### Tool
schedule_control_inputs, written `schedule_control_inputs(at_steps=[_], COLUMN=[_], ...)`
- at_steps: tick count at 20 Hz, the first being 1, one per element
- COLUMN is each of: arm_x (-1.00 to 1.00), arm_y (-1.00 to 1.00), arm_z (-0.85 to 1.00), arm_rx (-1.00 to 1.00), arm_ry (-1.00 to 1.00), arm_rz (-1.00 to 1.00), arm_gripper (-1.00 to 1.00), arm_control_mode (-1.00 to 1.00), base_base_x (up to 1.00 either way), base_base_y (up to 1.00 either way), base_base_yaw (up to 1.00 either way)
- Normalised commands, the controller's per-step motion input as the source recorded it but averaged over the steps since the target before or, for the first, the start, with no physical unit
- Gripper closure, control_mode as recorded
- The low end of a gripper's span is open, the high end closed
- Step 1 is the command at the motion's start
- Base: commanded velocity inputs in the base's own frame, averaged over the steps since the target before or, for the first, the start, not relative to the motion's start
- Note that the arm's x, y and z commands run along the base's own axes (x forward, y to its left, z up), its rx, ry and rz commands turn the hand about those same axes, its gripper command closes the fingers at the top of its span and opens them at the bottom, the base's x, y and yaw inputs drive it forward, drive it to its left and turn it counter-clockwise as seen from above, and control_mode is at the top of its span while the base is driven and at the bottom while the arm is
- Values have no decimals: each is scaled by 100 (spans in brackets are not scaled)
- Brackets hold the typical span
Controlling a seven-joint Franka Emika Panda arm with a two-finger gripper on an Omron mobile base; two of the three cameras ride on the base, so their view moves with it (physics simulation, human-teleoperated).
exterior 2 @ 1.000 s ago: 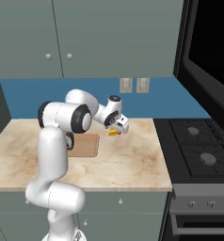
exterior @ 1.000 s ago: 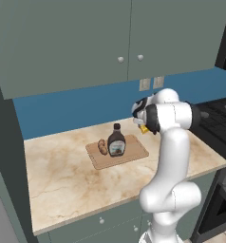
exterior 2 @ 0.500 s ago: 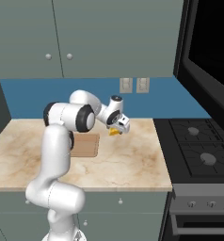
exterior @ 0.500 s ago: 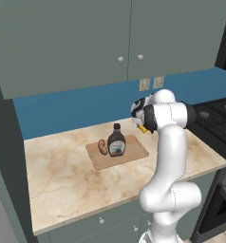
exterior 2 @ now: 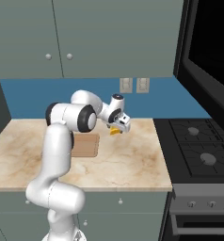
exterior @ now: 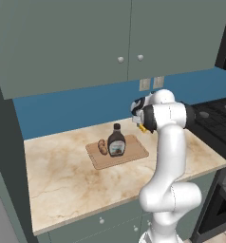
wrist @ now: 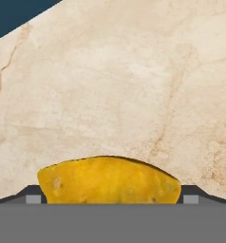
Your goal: Retrieve the reheated potato from the microwave, then place the potato, cheese, and condiment on the cutting board.
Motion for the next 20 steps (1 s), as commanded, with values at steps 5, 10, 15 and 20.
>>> schedule_control_inputs(at_steps=[5, 10, 15, 20], arm_x=[-9, -18, -27, -43], arm_y=[0, 0, -2, -1], arm_z=[-14, -8, 1, 8], arm_rx=[0, 0, 0, 2], arm_ry=[1, 0, 0, -2], arm_rz=[0, 0, 0, 0], arm_gripper=[100, 100, 100, 100], arm_control_mode=[-100, -100, -100, -100], base_base_x=[0, 0, 0, 0], base_base_y=[0, 0, 0, 0], base_base_yaw=[0, 0, 0, 0])
